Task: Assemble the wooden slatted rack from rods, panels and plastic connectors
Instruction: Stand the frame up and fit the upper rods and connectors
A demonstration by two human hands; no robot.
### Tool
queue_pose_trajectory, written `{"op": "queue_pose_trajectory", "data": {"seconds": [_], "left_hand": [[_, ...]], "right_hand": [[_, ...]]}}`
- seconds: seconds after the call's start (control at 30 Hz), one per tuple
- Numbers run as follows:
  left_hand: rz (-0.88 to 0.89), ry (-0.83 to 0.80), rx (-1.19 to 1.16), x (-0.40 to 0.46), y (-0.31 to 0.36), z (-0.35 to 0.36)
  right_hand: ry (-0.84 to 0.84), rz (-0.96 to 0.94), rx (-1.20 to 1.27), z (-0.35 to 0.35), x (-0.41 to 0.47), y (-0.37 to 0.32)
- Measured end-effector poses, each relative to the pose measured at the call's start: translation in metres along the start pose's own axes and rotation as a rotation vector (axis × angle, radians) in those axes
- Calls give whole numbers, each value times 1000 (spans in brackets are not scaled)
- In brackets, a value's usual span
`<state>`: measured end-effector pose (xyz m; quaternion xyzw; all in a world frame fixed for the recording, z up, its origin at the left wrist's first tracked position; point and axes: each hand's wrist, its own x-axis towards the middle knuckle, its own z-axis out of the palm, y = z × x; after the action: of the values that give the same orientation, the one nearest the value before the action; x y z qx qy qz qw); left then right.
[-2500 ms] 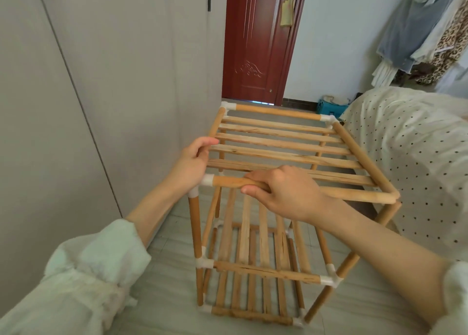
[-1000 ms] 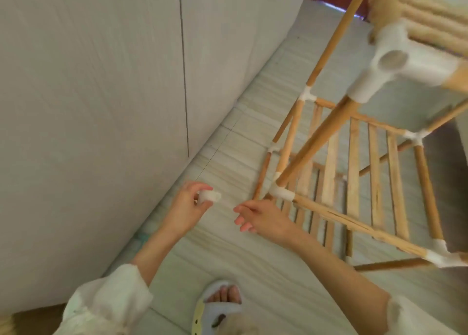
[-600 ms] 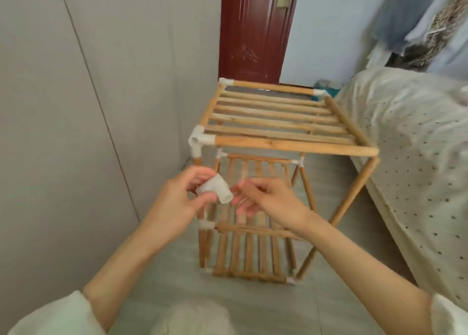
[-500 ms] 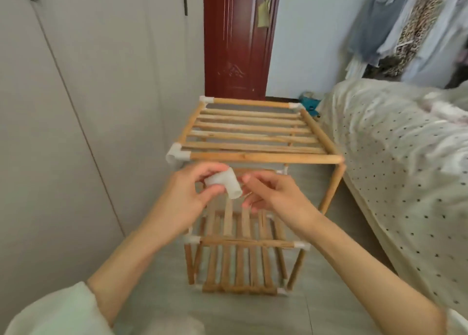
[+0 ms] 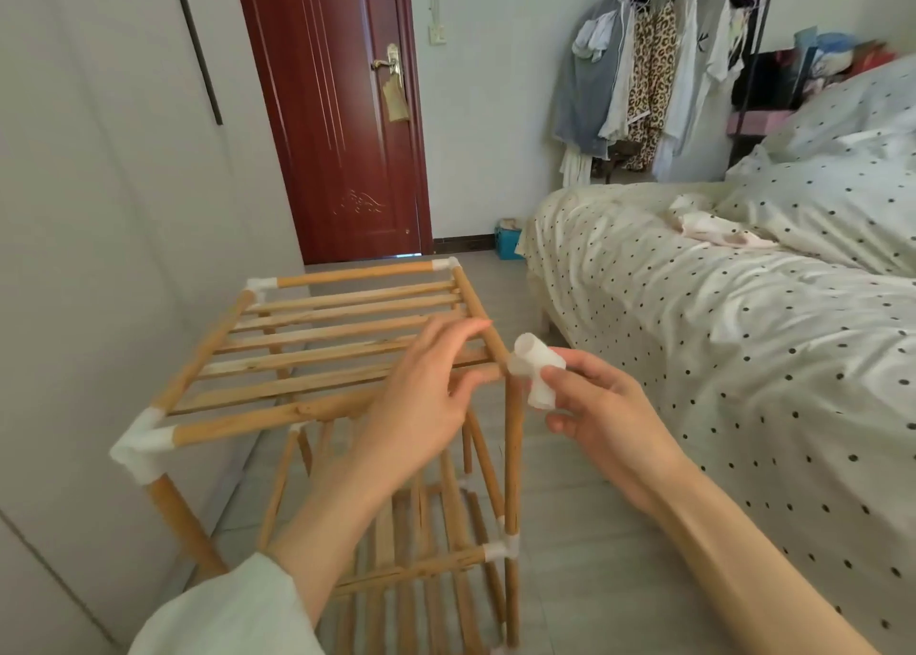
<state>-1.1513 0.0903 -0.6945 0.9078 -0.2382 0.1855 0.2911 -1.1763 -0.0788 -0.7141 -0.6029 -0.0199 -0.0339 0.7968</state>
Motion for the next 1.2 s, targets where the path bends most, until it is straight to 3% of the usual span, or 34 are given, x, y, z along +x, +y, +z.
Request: {"op": "queue_pose_trajectory", "data": {"seconds": [0.07, 0.23, 0.43, 0.63, 0.83, 1.2], "left_hand": [[-44, -62, 219, 9, -9, 3], [-75, -196, 289, 20, -12, 11], [-72, -269, 249, 26, -14, 10], [-61, -385, 238, 23, -15, 1], [-103, -590, 70, 21, -7, -14], [-158, -618, 49, 19, -8, -17]], "right_hand": [[106, -11, 48, -12, 7, 4], [124, 19, 69, -14, 28, 23], [57, 63, 224, 1, 41, 37], [27, 72, 137, 3, 32, 36], [-17, 47, 86, -2, 15, 37], [20, -104, 28, 0, 8, 36]]}}
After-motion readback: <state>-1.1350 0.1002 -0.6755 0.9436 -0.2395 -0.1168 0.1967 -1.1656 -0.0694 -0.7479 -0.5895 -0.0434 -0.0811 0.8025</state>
